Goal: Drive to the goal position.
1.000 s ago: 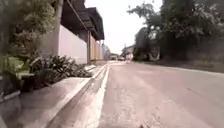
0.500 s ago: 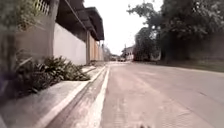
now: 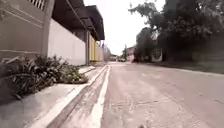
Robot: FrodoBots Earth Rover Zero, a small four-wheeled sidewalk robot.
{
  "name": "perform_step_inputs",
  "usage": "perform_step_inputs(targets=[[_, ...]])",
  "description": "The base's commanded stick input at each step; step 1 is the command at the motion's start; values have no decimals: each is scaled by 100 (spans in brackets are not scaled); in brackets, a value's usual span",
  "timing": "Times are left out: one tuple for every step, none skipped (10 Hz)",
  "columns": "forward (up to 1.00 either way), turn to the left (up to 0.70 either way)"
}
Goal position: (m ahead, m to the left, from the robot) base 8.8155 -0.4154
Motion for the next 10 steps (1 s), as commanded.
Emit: perform_step_inputs(targets=[[70, 0], [70, 0], [70, 0], [70, 0], [70, 0], [70, 0], [70, 0], [70, 0], [70, 0], [70, 0]])
